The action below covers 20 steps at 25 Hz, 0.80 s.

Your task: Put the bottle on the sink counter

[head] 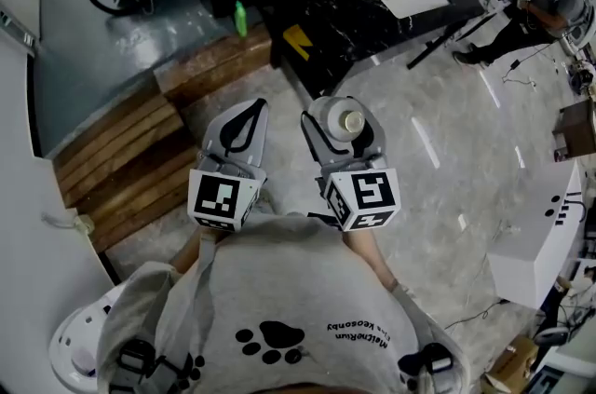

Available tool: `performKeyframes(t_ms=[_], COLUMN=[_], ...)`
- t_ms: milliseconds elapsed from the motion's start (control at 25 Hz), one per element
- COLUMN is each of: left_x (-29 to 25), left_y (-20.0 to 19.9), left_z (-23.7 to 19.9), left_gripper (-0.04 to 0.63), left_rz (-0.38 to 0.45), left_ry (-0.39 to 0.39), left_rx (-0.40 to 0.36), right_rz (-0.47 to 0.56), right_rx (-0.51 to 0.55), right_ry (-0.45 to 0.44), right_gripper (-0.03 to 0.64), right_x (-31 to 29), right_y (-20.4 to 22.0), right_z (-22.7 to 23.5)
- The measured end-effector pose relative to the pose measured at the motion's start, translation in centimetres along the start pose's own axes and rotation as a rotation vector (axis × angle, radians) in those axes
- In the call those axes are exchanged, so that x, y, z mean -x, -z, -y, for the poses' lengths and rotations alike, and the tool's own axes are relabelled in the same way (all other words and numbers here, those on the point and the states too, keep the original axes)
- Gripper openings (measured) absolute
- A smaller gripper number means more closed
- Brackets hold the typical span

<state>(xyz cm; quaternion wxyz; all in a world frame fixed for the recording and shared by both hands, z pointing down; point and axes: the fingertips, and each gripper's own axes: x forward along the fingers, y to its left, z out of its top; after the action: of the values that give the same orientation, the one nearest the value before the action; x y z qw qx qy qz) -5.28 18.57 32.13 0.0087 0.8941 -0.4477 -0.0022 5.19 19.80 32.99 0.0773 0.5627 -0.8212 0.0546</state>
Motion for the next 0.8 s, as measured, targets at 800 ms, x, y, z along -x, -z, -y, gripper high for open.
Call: performKeyframes(t_ms=[800], left_x=[-3.1], left_y=[1.1], left_z=[-2.9], left_gripper=[0.003], left_rz=[-0.017], left_ry=[0.036], left_rx=[0.028], right_rz=[0.011], right_rx=[0.025], right_ry=[0.002], right_gripper=[0.333], right_x=[-4.2], right_y=[-1.0], right_z=[0.3])
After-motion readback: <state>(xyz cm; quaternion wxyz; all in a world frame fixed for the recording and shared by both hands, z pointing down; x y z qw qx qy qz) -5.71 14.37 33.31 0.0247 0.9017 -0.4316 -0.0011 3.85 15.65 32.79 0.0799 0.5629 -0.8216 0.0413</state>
